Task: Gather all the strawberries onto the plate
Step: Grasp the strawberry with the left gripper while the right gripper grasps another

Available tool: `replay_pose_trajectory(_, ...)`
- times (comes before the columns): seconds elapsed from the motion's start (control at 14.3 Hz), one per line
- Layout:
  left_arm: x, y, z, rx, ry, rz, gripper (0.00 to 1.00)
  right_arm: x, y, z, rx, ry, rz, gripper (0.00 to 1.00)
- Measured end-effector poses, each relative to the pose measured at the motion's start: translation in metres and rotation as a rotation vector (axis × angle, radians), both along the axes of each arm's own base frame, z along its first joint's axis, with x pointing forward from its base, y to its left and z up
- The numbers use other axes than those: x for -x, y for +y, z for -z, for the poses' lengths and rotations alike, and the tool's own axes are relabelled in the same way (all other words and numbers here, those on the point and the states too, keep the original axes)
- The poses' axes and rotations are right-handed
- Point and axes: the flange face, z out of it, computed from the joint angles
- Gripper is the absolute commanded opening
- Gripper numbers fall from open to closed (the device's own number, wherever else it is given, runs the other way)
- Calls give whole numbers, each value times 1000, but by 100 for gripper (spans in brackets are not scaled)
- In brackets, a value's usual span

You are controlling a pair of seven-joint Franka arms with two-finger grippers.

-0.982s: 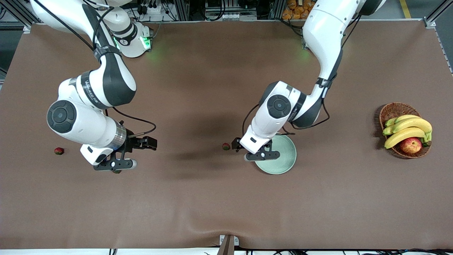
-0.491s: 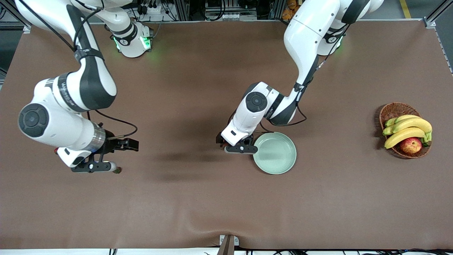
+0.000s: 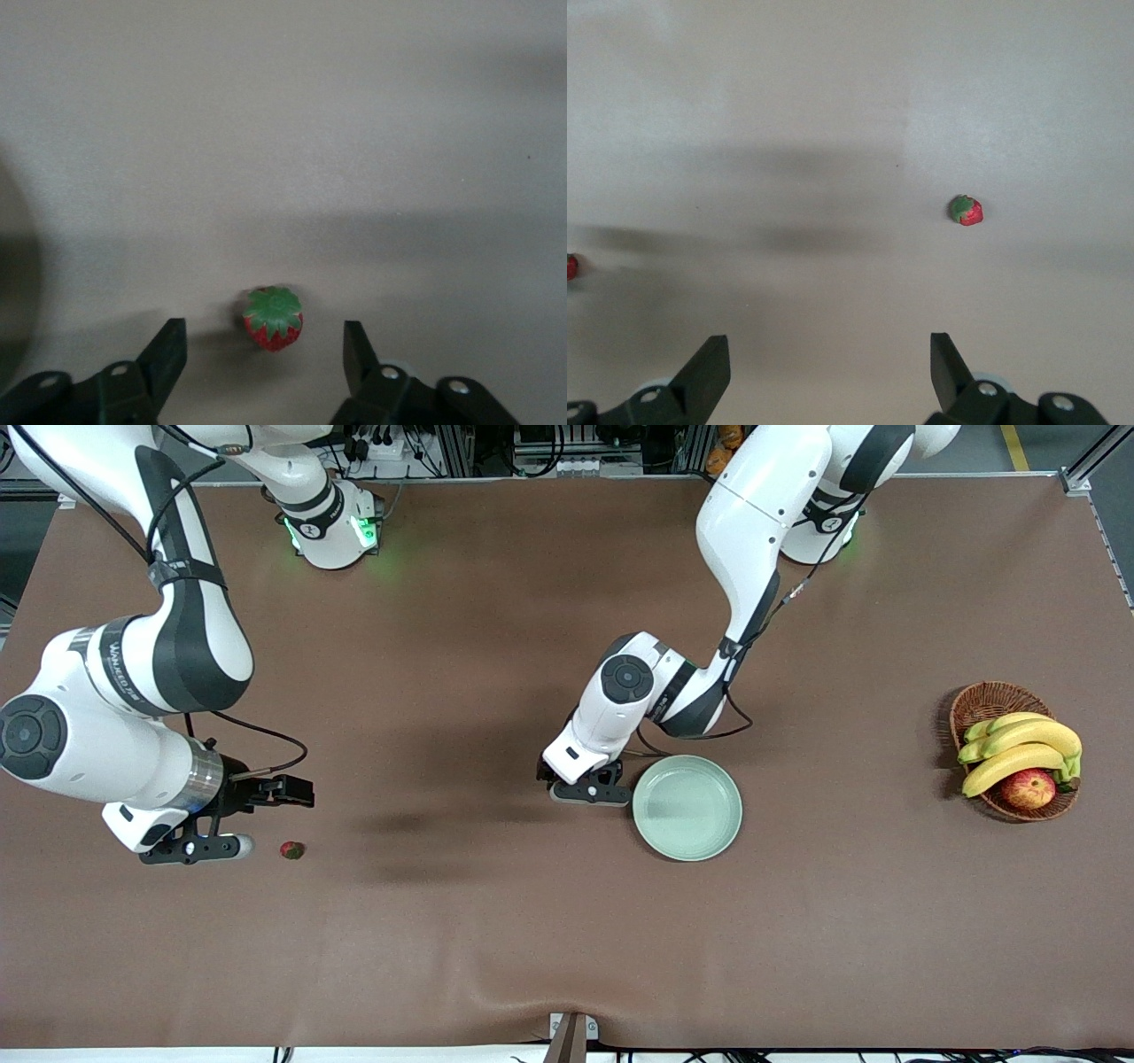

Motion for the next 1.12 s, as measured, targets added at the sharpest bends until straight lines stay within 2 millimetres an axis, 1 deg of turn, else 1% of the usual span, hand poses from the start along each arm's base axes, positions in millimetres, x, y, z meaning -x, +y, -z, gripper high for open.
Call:
replay_pose_trajectory(0.14,1,-1,7,-2,-16,10,74,0,-1,0,16,-3,-10,100)
replay_pose_trajectory(0.28,2,-1,17,-9,-24,20,63,0,-2,2,21,-2,-15,100)
replay_pose_trajectory(0.42,3,0,23,-14,-26,24,47,0,-2,2,23,-1,-17,100)
replay_pose_trajectory(0.49,3,-1,24,-15,-26,26,36,0,-1,2,23,0,-17,100)
replay_pose_trajectory(0.56,3,-1,24,-15,-27,26,29,0,-1,3,23,1,-18,100)
replay_pose_trajectory(0.63,3,-1,23,-14,-27,27,24,0,-1,4,23,2,-18,100)
replay_pose_trajectory(0.84,3,-5,20,-9,-35,31,3,1,-5,7,27,8,-14,100)
replay_pose_trajectory(0.98,-1,-7,11,1,-49,30,2,0,-13,8,29,11,-2,100)
replay_pose_trajectory(1.12,-7,-5,-3,-1,-54,25,2,-2,-25,11,34,11,13,100)
